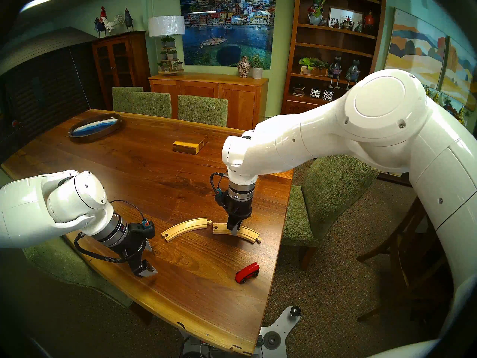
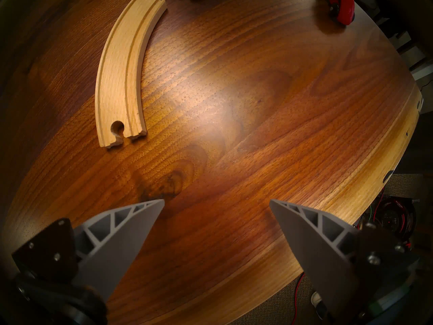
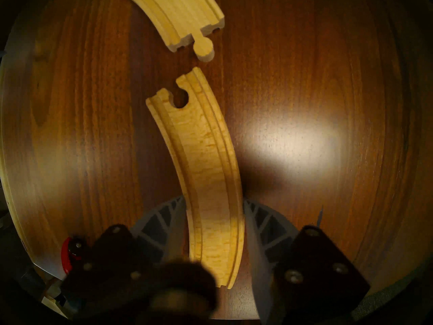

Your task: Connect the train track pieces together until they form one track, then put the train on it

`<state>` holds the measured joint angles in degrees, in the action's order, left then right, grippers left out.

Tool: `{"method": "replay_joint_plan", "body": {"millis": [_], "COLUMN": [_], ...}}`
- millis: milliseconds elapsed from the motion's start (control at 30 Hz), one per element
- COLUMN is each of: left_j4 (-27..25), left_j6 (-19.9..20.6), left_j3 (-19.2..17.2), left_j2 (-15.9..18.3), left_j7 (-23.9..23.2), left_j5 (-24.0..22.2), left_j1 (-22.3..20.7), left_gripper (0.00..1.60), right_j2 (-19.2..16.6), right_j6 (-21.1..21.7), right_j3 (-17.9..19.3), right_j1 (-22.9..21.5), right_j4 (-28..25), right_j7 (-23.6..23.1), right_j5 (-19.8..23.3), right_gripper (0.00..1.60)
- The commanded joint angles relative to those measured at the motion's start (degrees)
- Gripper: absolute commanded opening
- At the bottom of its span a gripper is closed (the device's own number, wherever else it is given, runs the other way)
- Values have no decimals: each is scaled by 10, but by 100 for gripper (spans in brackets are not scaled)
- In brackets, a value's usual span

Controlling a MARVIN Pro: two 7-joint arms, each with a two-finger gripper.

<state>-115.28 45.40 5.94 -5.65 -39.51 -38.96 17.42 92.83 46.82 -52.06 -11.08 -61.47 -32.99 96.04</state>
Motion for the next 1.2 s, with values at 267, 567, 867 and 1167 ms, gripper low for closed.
{"method": "replay_joint_plan", "body": {"millis": [267,567,867,1167], "left_j4": [1,1,1,1], "left_j6": [0,0,0,0], "left_j3": [-10,-10,-10,-10], "left_j2": [-1,-1,-1,-1], "left_j7": [0,0,0,0], "left_j5": [0,0,0,0], "left_j1": [-10,-10,-10,-10], "left_gripper": [160,160,160,160], "right_j2": [-9,-16,-22,-22], "right_j6": [22,23,17,14], "right_j3": [3,3,4,5], "right_j1": [-4,-10,-9,-7], "right_j4": [7,1,-5,-3], "right_j7": [48,75,86,96], "right_j5": [34,50,61,71], "right_gripper": [24,16,18,16]}}
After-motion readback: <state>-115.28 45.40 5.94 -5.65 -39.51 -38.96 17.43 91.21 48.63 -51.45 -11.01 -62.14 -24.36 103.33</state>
